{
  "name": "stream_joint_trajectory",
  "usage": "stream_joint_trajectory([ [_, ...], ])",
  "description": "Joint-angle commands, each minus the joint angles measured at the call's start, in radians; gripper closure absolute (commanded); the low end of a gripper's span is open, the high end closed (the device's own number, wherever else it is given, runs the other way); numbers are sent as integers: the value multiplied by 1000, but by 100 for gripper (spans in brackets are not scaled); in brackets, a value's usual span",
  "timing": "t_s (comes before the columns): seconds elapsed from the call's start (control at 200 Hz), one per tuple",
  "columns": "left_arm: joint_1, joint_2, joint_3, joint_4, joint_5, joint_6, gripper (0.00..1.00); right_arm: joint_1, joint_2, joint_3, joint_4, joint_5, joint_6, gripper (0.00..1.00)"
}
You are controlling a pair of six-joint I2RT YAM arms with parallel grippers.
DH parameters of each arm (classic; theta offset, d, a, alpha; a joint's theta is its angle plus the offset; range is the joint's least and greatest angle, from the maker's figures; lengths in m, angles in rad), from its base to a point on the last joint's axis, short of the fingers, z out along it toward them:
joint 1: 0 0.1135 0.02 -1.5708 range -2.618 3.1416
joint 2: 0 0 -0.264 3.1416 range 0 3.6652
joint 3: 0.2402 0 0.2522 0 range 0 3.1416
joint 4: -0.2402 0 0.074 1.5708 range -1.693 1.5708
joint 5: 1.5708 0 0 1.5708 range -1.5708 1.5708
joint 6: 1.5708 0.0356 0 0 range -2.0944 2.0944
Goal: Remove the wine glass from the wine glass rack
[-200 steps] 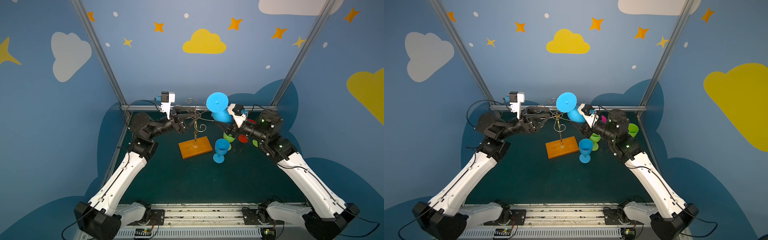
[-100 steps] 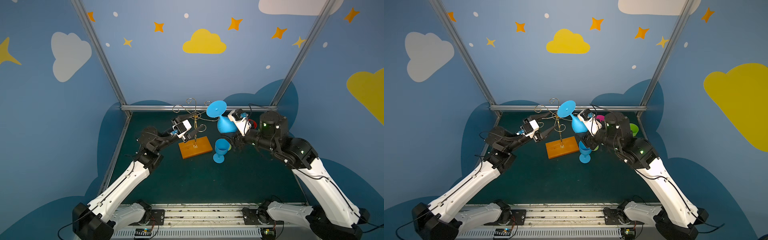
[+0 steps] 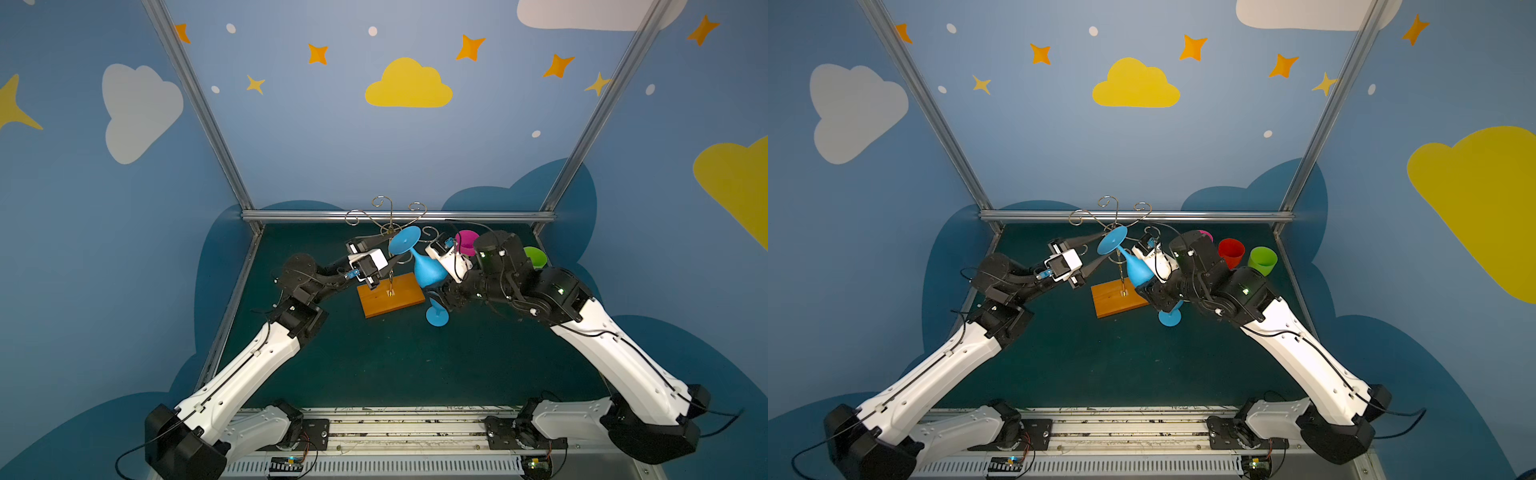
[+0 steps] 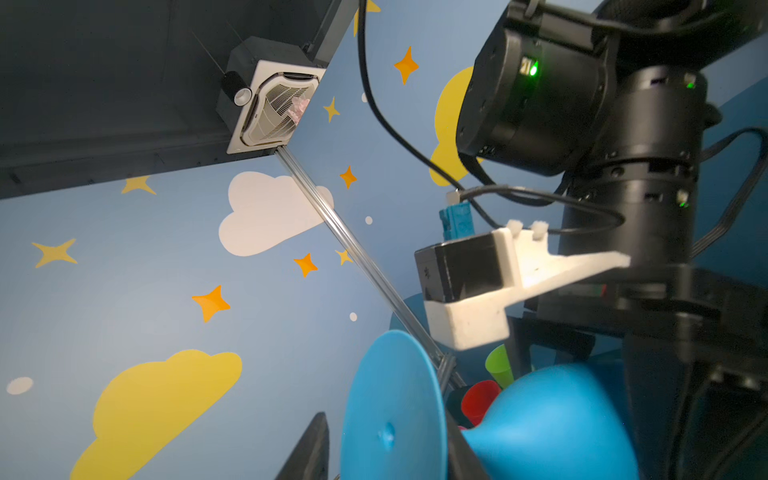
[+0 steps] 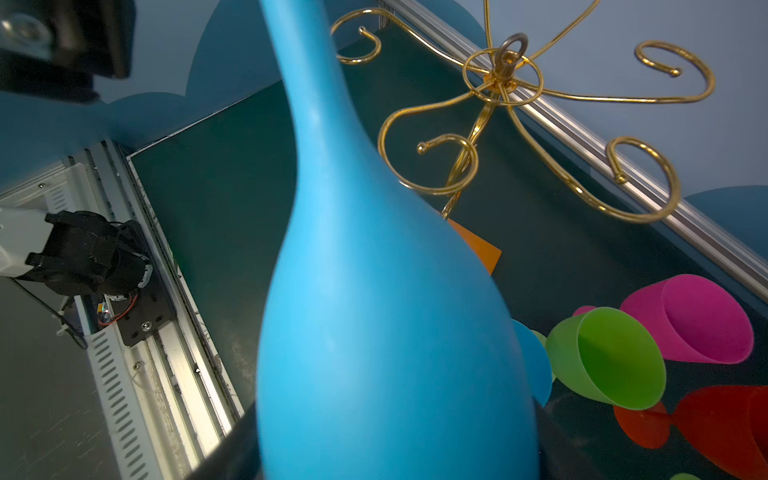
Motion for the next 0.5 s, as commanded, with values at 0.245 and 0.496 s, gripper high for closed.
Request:
stream_joint_trajectory([
  [0.245,-4,-43,-6,-20,-87,-72,97,-3,-38,-26,68,-52,30,37],
  [0.496,-2,-67,-19,-57,-207,-177,97,-100,-161,-169,311,-229,112,17],
])
